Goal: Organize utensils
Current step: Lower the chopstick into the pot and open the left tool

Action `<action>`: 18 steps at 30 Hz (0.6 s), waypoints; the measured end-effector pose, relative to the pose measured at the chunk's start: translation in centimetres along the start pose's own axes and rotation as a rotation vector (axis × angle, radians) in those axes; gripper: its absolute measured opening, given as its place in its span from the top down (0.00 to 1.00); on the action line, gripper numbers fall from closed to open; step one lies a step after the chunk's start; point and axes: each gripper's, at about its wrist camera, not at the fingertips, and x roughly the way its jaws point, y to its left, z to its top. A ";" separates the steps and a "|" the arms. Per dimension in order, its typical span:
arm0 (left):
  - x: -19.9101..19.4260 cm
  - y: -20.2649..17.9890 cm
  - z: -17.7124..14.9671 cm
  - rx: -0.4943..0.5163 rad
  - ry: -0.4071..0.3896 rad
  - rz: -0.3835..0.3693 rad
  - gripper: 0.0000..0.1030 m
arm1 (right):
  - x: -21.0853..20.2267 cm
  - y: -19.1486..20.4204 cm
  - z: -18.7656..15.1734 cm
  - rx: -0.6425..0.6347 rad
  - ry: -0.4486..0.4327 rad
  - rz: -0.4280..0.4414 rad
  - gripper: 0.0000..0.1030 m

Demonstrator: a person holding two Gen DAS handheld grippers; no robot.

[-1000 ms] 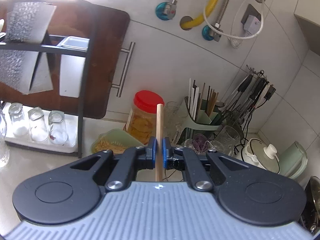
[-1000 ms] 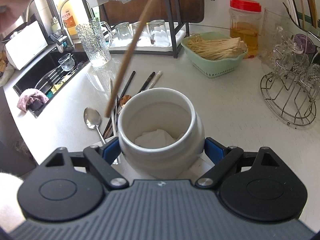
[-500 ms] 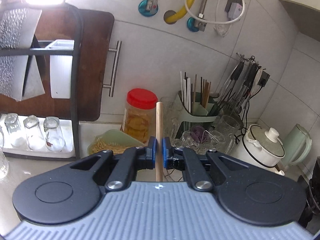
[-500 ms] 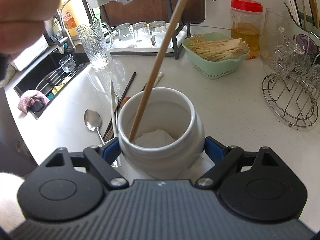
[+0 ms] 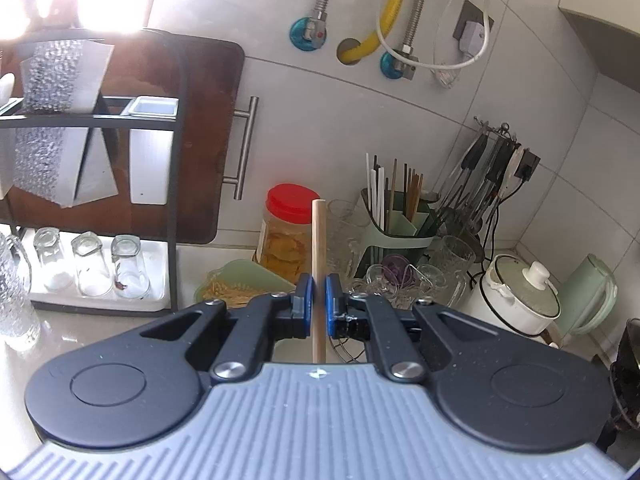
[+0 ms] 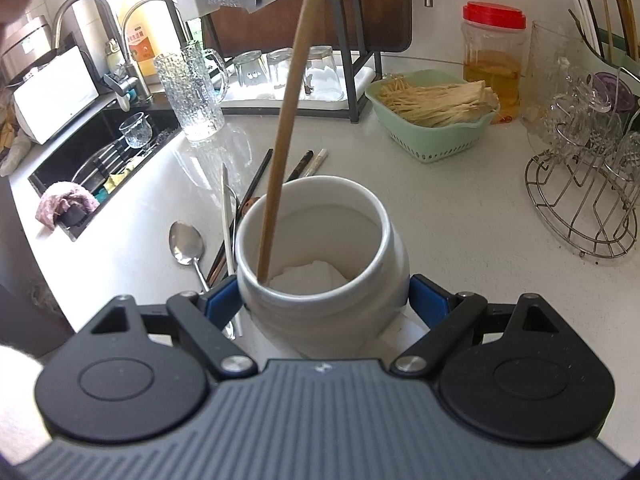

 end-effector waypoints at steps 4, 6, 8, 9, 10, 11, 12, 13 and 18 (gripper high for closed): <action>-1.1 0.2 0.1 -0.018 -0.003 0.017 0.92 | 0.0 0.0 0.0 -0.006 -0.001 0.003 0.11; -1.5 0.3 0.0 -0.027 -0.014 0.022 0.92 | 0.0 0.0 0.0 -0.005 -0.003 0.006 0.11; -1.9 0.3 -0.1 -0.041 -0.026 0.027 0.92 | 0.1 -0.1 -0.1 -0.003 -0.002 0.008 0.11; -1.9 0.3 -0.1 -0.046 -0.030 0.028 0.92 | 0.1 0.0 0.0 -0.005 -0.001 0.007 0.11; -2.0 0.3 -0.2 -0.048 -0.035 0.030 0.92 | 0.1 0.0 0.0 -0.008 -0.001 0.007 0.11; -2.0 0.3 -0.2 -0.045 -0.043 0.033 0.92 | 0.1 0.0 0.0 -0.010 -0.001 0.007 0.11; -2.0 0.3 -0.2 -0.041 -0.049 0.037 0.92 | 0.1 0.0 0.0 -0.011 0.000 0.007 0.11; -1.8 0.2 -0.2 -0.038 -0.053 0.040 0.92 | 0.1 0.0 -0.1 -0.011 0.001 0.008 0.11; -0.9 0.0 -0.2 -0.026 -0.056 0.034 0.92 | 0.1 0.0 0.0 -0.014 0.000 0.008 0.11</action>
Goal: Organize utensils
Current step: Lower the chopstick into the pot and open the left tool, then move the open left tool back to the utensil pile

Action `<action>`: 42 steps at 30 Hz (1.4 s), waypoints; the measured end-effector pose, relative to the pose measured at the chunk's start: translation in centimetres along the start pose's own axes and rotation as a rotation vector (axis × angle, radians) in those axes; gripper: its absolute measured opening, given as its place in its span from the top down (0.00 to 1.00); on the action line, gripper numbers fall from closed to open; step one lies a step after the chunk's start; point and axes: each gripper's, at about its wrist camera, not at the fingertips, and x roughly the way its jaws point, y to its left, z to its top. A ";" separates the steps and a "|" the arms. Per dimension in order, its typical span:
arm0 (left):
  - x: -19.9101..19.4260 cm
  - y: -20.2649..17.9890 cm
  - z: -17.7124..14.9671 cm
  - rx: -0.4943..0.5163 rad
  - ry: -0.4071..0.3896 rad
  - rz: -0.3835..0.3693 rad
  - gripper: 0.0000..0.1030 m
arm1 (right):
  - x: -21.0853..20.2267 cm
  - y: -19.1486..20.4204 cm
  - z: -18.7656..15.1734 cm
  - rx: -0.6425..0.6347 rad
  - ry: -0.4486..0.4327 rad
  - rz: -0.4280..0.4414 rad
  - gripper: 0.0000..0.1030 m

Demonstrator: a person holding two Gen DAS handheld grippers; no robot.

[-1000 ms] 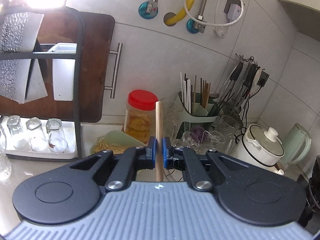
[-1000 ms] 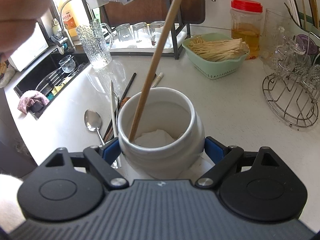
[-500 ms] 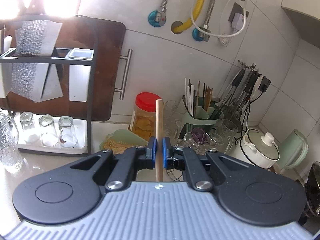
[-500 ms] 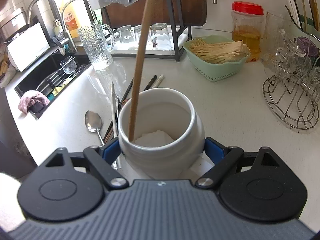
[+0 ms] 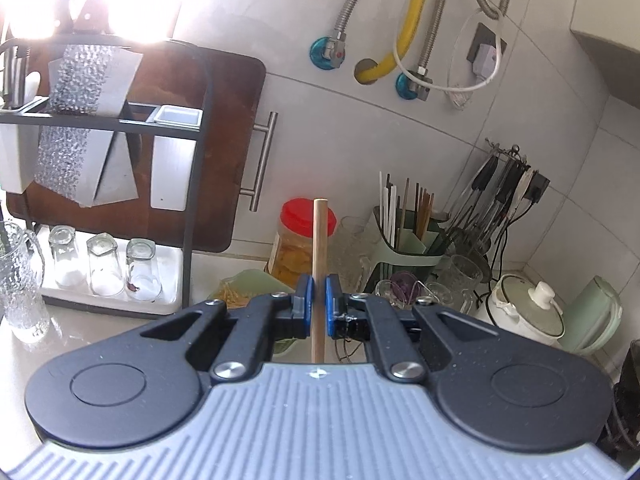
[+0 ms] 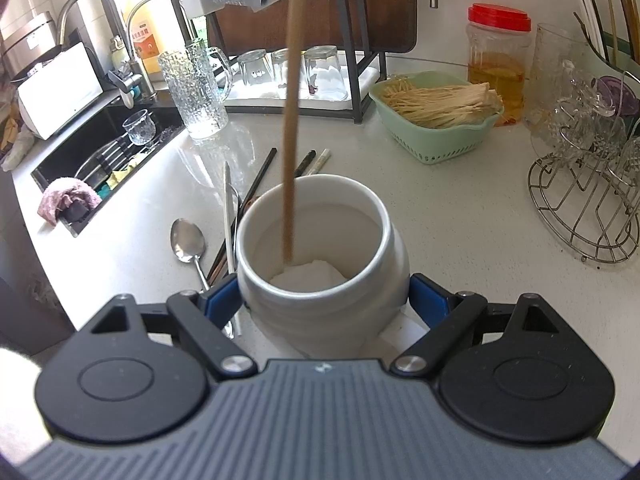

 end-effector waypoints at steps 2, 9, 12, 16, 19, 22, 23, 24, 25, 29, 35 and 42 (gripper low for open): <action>0.4 -0.3 -0.3 0.027 0.008 -0.015 0.92 | 0.0 0.0 0.0 0.001 0.000 0.000 0.11; 0.6 0.2 -1.2 0.060 0.172 -0.032 0.92 | 0.0 -0.1 0.1 0.008 -0.001 0.002 0.11; 0.4 1.0 -1.3 0.004 0.231 -0.037 0.92 | 0.1 -0.1 0.0 0.011 -0.004 -0.001 0.11; 0.3 1.6 -1.7 -0.056 0.302 -0.042 0.92 | 0.1 0.0 0.0 0.015 -0.008 -0.007 0.11; 0.5 1.5 -2.3 -0.073 0.358 -0.053 0.92 | 0.1 0.1 0.0 0.017 -0.008 -0.011 0.11; 1.0 1.4 -3.1 -0.068 0.393 -0.055 0.92 | 0.1 0.1 0.0 0.021 -0.009 -0.017 0.11; 1.2 1.6 -3.4 -0.075 0.412 -0.057 0.92 | 0.1 0.1 0.0 0.022 -0.009 -0.019 0.11; 1.4 1.7 -3.7 -0.082 0.426 -0.060 0.92 | 0.1 0.1 0.0 0.022 -0.009 -0.022 0.11; 1.4 1.9 -3.9 -0.089 0.421 -0.061 0.92 | 0.1 0.1 0.0 0.023 -0.009 -0.023 0.11; 1.6 2.1 -3.9 -0.099 0.427 -0.064 0.92 | 0.1 0.1 0.0 0.026 -0.009 -0.028 0.11; 1.4 2.1 -3.7 -0.119 0.425 -0.069 0.92 | 0.1 0.1 0.0 0.042 -0.008 -0.040 0.11; 0.2 2.6 -3.1 -0.112 0.417 -0.047 0.71 | 0.1 0.3 0.0 0.077 -0.002 -0.073 0.11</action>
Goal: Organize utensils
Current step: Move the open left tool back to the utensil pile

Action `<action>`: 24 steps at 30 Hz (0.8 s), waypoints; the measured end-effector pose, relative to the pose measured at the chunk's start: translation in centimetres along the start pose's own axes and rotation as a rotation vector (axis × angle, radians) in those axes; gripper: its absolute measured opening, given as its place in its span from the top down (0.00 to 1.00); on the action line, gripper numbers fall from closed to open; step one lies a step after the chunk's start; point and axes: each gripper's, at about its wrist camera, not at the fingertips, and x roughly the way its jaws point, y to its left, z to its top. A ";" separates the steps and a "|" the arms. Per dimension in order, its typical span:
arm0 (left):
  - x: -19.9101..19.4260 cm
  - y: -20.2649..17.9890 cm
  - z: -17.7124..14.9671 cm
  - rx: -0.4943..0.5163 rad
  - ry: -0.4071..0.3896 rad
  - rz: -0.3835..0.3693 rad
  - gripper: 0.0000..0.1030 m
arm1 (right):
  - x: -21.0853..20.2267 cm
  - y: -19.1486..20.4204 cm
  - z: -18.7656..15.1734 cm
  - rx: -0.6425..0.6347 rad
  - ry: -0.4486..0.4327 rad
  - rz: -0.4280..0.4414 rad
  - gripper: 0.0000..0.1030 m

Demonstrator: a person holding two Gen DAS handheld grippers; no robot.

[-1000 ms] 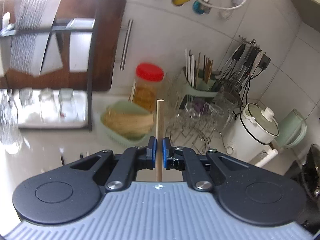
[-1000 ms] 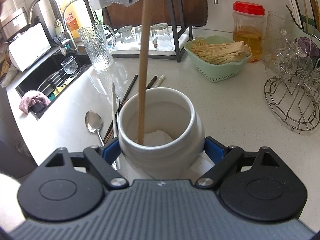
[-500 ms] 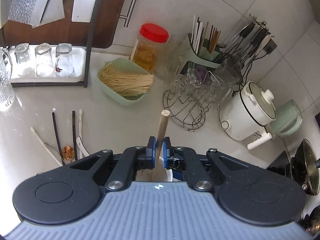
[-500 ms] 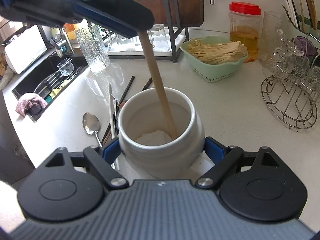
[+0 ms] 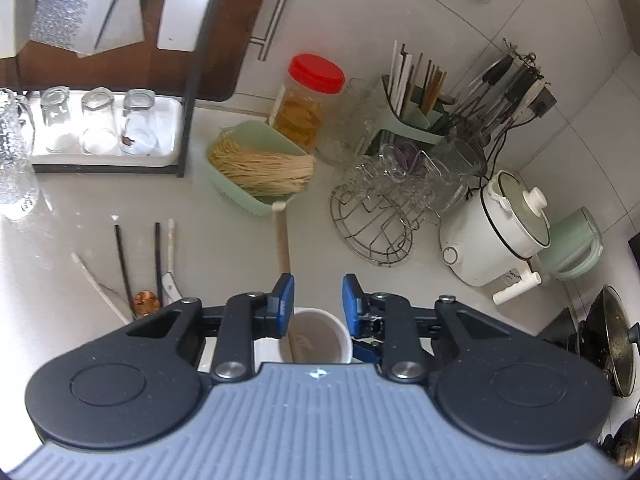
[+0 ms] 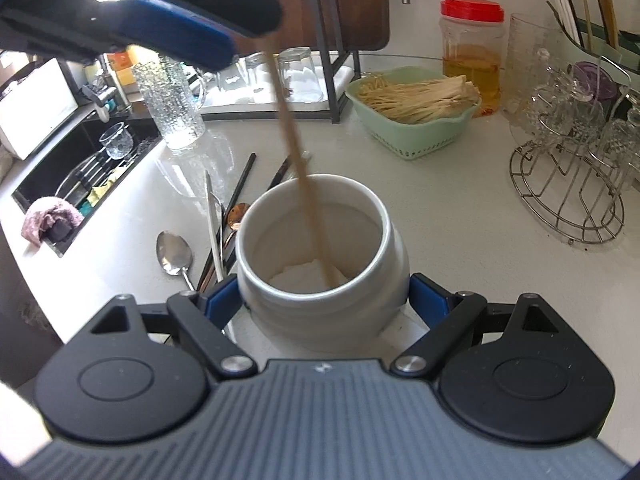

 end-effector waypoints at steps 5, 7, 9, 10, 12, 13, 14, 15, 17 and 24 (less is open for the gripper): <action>-1.5 0.7 -0.1 -0.007 -0.020 0.020 0.64 | 0.0 0.1 0.1 0.026 0.000 -0.019 0.11; -2.1 0.8 -0.1 -0.006 -0.030 0.031 0.59 | 0.1 0.1 0.1 0.034 0.000 -0.027 0.11; -2.6 1.1 -0.3 -0.009 -0.037 0.039 0.57 | 0.1 0.1 0.1 0.044 0.001 -0.035 0.11; -2.8 1.3 -0.4 -0.012 -0.040 0.042 0.56 | 0.1 0.1 0.1 0.048 0.003 -0.039 0.11; -3.3 1.7 -0.7 -0.021 -0.048 0.052 0.54 | 0.1 0.2 0.2 0.054 0.006 -0.048 0.11; -3.5 2.0 -0.9 -0.028 -0.052 0.056 0.54 | 0.1 0.2 0.2 0.058 0.009 -0.051 0.11; -3.8 2.3 -1.1 -0.037 -0.055 0.058 0.53 | 0.2 0.3 0.3 0.062 0.011 -0.054 0.11; -3.9 2.6 -1.2 -0.044 -0.058 0.062 0.53 | 0.2 0.3 0.3 0.067 0.013 -0.057 0.11; -4.2 3.4 -1.6 -0.057 -0.066 0.078 0.53 | 0.2 0.3 0.3 0.072 0.015 -0.065 0.11; -4.5 6.7 -3.2 -0.115 -0.074 0.137 0.53 | 0.3 0.5 0.4 0.085 0.016 -0.083 0.11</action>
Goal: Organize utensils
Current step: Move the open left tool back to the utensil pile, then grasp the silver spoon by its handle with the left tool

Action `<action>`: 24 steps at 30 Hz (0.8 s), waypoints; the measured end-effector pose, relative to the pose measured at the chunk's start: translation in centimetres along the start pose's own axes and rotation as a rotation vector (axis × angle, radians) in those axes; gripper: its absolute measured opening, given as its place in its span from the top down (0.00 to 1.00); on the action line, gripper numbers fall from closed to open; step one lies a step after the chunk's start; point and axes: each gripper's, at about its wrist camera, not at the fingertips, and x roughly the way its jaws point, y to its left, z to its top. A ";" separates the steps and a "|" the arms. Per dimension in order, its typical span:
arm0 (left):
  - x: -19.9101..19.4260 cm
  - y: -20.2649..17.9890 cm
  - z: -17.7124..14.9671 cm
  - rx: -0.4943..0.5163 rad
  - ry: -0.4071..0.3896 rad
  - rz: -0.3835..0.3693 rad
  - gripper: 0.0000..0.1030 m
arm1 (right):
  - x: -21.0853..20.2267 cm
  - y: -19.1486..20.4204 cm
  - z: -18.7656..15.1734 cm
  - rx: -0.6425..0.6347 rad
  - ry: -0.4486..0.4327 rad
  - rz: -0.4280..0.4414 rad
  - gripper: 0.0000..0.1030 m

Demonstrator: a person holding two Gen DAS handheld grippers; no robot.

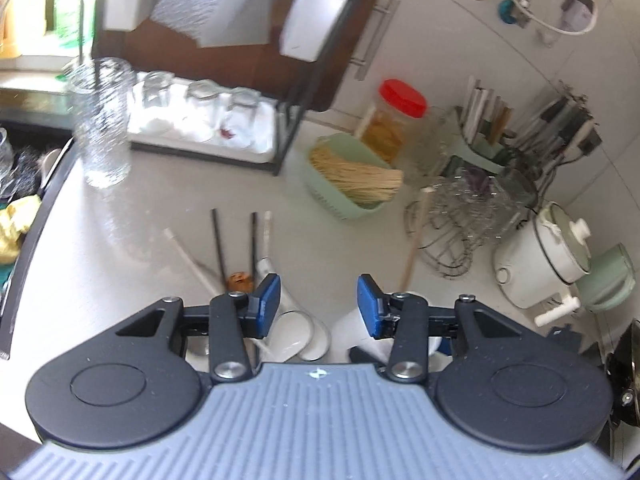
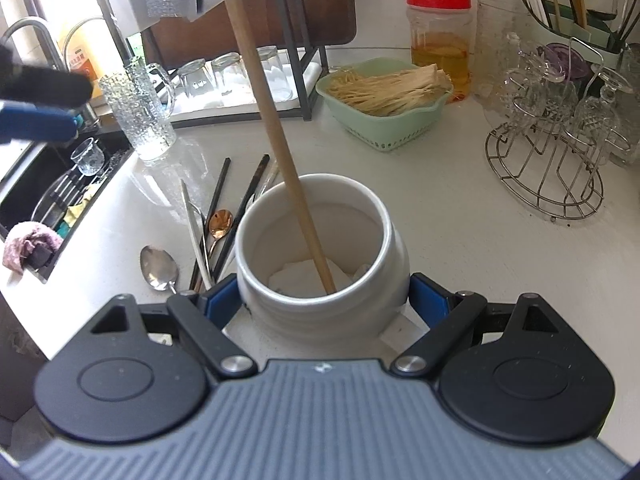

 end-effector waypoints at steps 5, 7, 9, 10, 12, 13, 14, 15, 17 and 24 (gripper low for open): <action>1.0 3.0 -1.2 -0.053 0.019 0.027 0.53 | -0.1 0.1 0.0 0.005 0.004 -0.011 0.11; 1.7 4.2 -1.6 -0.076 0.034 0.039 0.53 | 0.0 0.1 0.0 0.003 0.005 -0.012 0.11; 2.3 5.3 -2.1 -0.102 0.049 0.040 0.53 | 0.0 0.1 0.1 0.003 0.010 -0.015 0.11; 2.7 5.9 -2.4 -0.116 0.058 0.040 0.53 | 0.0 0.2 0.2 0.004 0.014 -0.018 0.12; 3.7 7.0 -2.9 -0.142 0.075 0.044 0.53 | 0.1 0.3 0.3 0.003 0.024 -0.026 0.12; 4.2 7.5 -3.1 -0.157 0.084 0.049 0.53 | 0.2 0.4 0.4 0.000 0.030 -0.031 0.12; 4.8 8.2 -3.4 -0.172 0.094 0.052 0.53 | 0.2 0.5 0.5 -0.006 0.035 -0.037 0.12; 5.2 8.6 -3.5 -0.182 0.099 0.056 0.53 | 0.3 0.7 0.5 -0.011 0.041 -0.044 0.12; 6.2 9.7 -3.8 -0.202 0.109 0.073 0.53 | 0.4 0.9 0.6 -0.021 0.053 -0.057 0.12; 8.7 13.3 -4.5 -0.276 0.121 0.115 0.53 | 0.7 1.4 0.8 -0.042 0.076 -0.095 0.12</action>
